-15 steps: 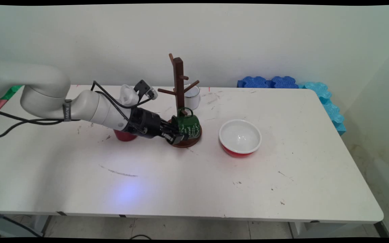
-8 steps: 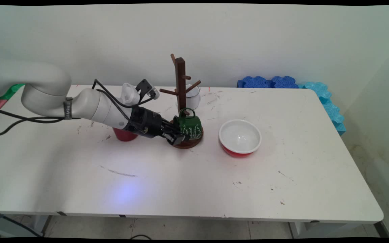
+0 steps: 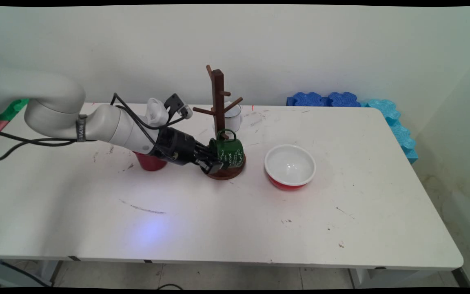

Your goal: Place the picked object on the table

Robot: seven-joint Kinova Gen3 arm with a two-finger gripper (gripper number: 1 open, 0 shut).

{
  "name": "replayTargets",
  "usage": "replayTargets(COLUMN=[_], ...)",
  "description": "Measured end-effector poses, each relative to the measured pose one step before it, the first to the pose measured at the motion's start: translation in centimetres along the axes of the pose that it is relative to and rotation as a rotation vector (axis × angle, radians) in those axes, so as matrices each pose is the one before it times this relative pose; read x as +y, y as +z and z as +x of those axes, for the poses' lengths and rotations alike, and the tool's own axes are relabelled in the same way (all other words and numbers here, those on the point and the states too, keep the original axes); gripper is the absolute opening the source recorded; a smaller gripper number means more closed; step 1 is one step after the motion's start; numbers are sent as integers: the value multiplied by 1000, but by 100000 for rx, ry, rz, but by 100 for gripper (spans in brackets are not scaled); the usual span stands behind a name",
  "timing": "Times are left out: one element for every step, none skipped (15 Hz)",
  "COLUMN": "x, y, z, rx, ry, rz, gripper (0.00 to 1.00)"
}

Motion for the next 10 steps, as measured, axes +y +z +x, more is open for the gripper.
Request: replayTargets(x=[12, 21, 16, 39, 54, 78, 77, 58, 93, 124], y=[-71, -58, -34, -61, -75, -66, -70, -48, -69, -81], z=[52, 37, 28, 28, 24, 20, 19, 13, 13, 26], rx=[-31, -72, -50, -90, -111, -129, -89, -51, -97, -86], ry=[530, 445, 300, 405, 470, 462, 425, 255, 384, 469], rz=[22, 2, 0, -16, -33, -127, -119, -86, -164, -224], gripper=[0, 0, 0, 0, 0, 0, 0, 0, 0, 0])
